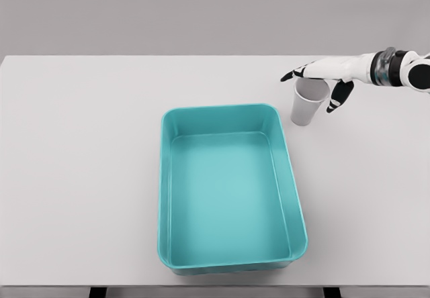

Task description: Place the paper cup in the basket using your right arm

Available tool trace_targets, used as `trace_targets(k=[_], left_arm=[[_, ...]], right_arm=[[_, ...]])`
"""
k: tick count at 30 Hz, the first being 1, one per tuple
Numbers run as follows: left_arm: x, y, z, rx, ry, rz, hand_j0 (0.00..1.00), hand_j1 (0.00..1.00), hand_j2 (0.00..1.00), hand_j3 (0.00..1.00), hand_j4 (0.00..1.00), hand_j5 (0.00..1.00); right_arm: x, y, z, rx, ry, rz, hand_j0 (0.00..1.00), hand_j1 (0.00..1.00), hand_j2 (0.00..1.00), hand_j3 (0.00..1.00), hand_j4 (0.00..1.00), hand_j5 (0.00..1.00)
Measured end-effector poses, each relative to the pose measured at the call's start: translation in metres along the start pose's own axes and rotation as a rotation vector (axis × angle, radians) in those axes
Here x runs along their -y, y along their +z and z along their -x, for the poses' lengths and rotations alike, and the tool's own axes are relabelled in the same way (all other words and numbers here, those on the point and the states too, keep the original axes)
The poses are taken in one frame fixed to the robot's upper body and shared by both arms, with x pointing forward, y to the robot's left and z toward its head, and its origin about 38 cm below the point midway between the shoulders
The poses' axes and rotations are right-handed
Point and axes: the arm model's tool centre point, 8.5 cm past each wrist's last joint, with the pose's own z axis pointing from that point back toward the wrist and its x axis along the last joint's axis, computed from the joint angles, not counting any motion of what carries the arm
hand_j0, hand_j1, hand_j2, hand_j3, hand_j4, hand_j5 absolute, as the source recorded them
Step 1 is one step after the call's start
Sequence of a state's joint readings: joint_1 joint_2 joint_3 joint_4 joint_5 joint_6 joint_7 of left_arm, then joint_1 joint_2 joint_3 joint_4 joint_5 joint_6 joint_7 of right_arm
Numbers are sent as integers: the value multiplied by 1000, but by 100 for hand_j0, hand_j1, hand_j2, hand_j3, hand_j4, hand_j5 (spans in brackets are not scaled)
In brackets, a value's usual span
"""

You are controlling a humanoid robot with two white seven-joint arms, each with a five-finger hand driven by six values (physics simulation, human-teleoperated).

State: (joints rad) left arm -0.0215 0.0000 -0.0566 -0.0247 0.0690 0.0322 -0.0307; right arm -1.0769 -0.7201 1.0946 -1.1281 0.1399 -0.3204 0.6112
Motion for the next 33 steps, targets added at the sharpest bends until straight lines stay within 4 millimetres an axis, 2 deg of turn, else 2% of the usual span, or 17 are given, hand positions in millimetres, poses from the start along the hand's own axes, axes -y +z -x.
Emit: trace_targets(k=[4,8,11,12,17,19,33], left_arm=[[0,0,0,0,0,0,100,100,100,100,100,100],[0,0,0,0,0,0,100,100,100,100,100,100],[0,0,0,0,0,0,100,100,100,100,100,100],[0,0,0,0,0,0,100,100,100,100,100,100],[0,0,0,0,0,0,100,100,100,100,100,100],[0,0,0,0,0,0,100,100,100,100,100,100],[0,0,0,0,0,0,100,100,100,100,100,100]], right_arm=[[0,1,-2,5,7,0,95,95,95,95,95,95],[1,2,-3,9,14,0,81,81,81,81,81,81],[1,3,-4,9,17,0,80,80,80,80,80,80],[1,3,-4,10,17,0,75,75,75,75,75,75],[2,3,-4,9,18,3,75,75,75,75,75,75],[2,4,-4,9,18,3,69,69,69,69,69,69],[11,20,-6,8,53,22,68,68,68,68,68,68]])
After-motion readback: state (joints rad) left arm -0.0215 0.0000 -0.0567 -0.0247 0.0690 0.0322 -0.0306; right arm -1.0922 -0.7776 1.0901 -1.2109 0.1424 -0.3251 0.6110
